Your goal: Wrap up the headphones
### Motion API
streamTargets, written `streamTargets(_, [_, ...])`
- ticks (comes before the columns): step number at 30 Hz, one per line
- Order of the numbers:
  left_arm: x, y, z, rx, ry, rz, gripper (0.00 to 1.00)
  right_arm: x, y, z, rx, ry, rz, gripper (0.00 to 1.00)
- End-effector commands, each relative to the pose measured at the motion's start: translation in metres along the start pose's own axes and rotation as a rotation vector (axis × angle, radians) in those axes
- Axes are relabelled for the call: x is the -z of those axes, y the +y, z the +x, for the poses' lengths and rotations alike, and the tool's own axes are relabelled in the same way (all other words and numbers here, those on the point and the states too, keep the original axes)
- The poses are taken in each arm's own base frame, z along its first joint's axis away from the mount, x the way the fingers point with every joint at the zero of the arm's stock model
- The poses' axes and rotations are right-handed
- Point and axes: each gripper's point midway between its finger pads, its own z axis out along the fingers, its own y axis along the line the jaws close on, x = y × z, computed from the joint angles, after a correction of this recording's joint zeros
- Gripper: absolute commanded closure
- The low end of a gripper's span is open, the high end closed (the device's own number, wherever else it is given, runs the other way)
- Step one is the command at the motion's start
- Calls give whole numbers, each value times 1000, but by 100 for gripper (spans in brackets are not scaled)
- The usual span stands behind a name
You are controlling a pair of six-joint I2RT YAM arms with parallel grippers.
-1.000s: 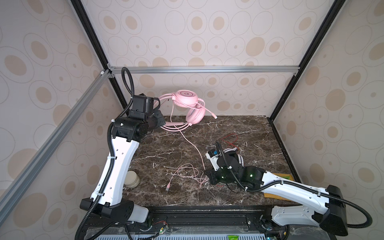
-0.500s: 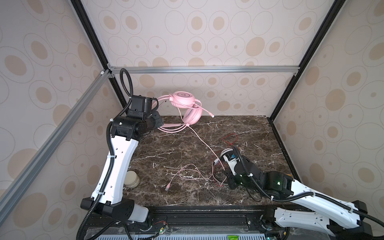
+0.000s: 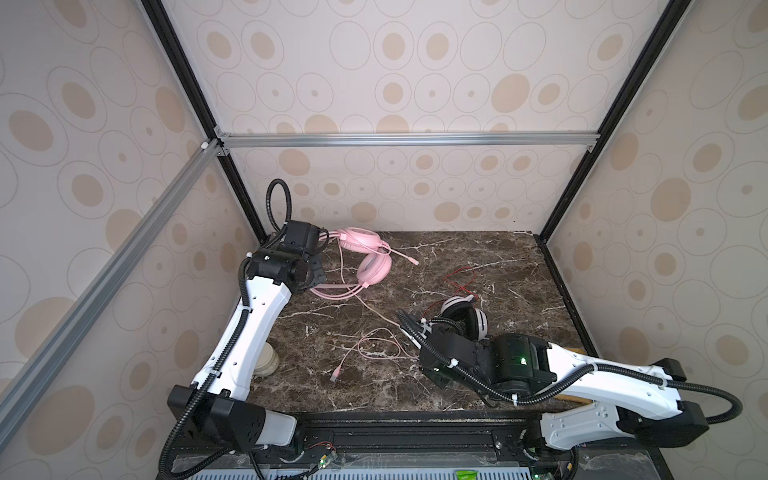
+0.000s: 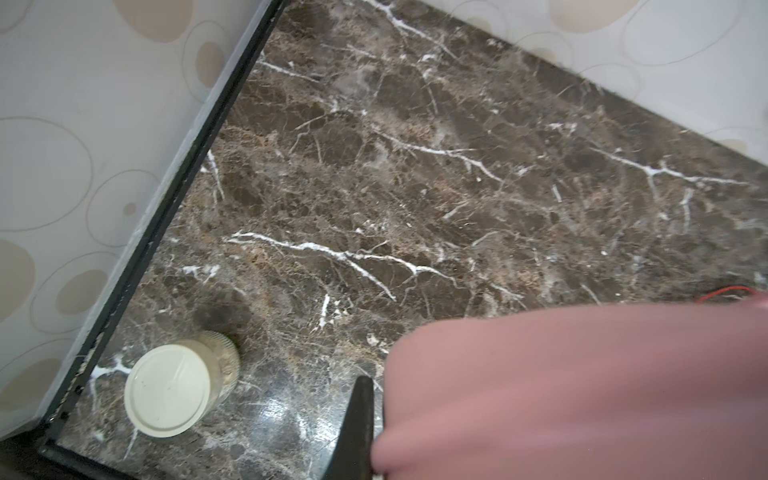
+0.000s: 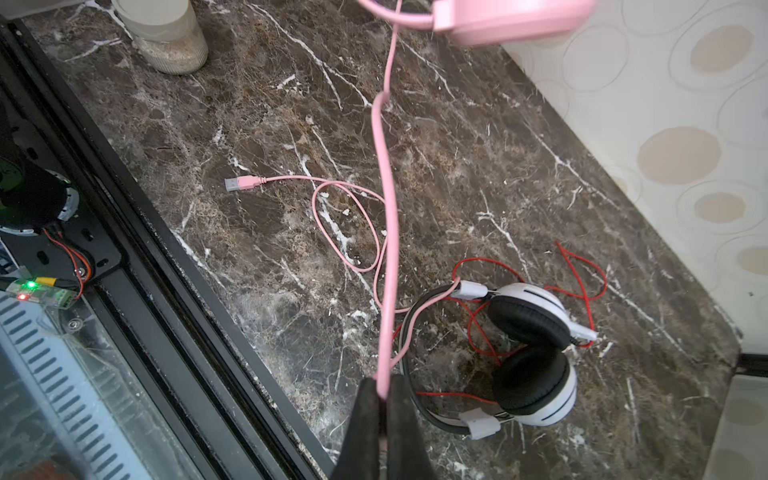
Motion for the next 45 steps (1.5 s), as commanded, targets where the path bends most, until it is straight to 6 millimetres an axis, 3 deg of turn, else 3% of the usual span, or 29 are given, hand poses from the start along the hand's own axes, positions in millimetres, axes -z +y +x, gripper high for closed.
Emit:
streamTargets(1, [21, 12, -20, 70, -132, -15, 100, 21, -23, -12, 94, -5, 101, 100])
streamTargets(8, [10, 16, 8, -12, -109, -80, 100, 46, -42, -47, 206, -53, 163, 100])
streamTargets(13, [8, 4, 29, -67, -99, -111, 100, 47, -51, -56, 333, 17, 246, 100])
streamTargets(19, [15, -10, 43, -166, -106, -145, 100, 50, -80, -64, 520, 59, 484, 100])
streamTargets(23, [19, -24, 56, -274, -95, -107, 100, 54, -89, -76, 607, 29, 569, 100])
streamTargets(27, [24, -19, 62, -310, -107, -151, 100, 63, -97, -85, 624, 10, 614, 100])
streamTargets(30, [23, -32, 71, -361, -76, -84, 100, 63, -99, -88, 562, -37, 562, 100])
streamTargets(36, [36, -84, 98, -409, -26, 265, 100, 52, -72, -91, 563, -177, 358, 100])
streamTargets(40, [35, -91, 103, -385, -7, 293, 100, 51, -45, -93, 619, -238, 214, 100])
streamTargets(45, [30, -98, 111, -382, 31, 311, 100, 64, -11, -97, 700, -380, 56, 100])
